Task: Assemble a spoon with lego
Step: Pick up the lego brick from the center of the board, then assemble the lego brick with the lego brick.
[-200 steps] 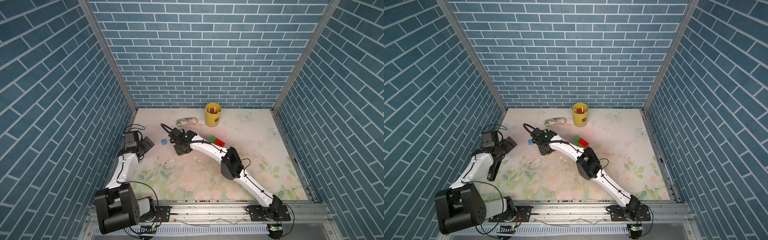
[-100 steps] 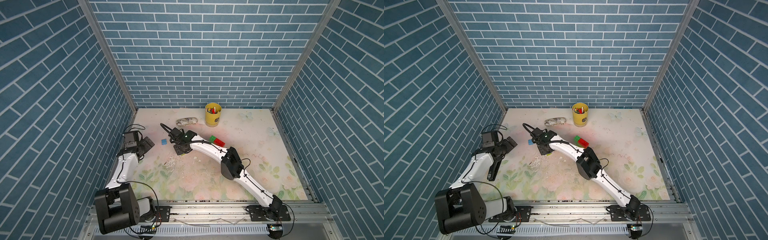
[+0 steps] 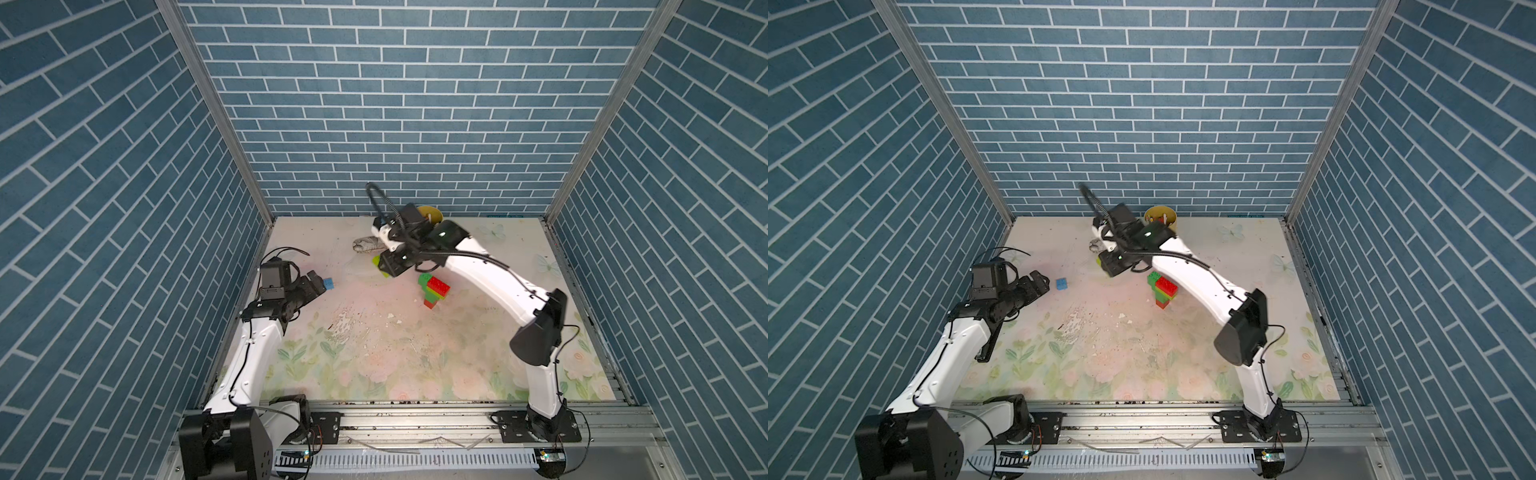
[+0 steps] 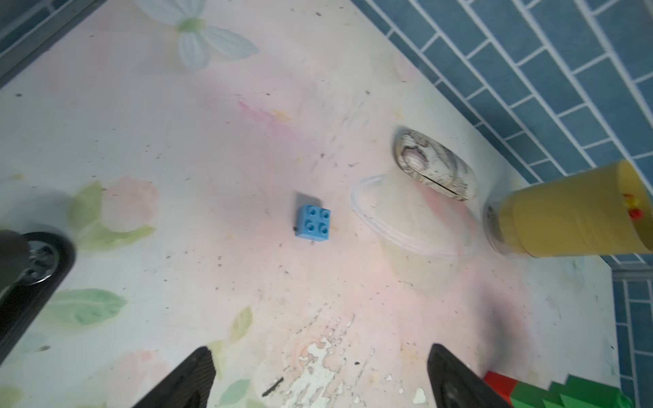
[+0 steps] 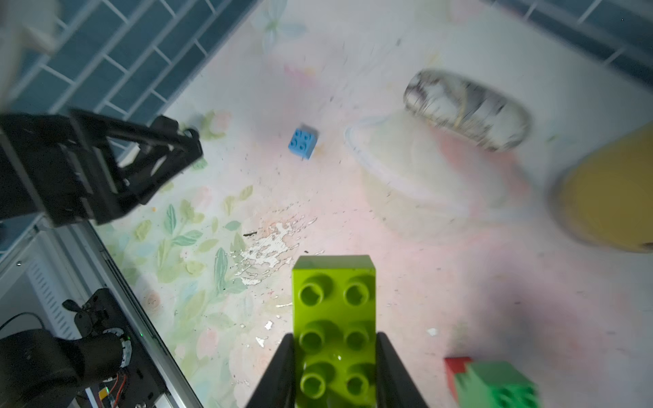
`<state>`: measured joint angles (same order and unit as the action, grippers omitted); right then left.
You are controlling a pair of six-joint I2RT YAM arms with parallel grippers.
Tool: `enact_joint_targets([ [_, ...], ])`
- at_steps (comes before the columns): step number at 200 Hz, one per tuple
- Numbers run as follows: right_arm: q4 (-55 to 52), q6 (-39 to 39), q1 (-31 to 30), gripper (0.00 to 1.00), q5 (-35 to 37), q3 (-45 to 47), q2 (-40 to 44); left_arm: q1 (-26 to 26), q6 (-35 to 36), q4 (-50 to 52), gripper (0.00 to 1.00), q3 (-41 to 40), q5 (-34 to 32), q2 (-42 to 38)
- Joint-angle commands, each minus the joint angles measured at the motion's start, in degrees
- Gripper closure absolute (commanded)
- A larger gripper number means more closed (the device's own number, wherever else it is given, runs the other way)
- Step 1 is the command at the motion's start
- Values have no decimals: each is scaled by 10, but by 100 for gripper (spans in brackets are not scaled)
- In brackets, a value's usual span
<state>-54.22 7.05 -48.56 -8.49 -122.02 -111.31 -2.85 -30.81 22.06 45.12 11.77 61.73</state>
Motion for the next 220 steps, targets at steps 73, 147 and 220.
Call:
enact_joint_targets([
  [73,-106,-301,132,82,-76,168,110,187,-36,-45,4,2,-21,42],
  [147,-75,-318,133,84,-33,191,76,249,-72,-109,5,-18,-27,94],
  [220,-29,-311,132,84,-11,216,69,270,-84,-145,5,-30,-23,119],
])
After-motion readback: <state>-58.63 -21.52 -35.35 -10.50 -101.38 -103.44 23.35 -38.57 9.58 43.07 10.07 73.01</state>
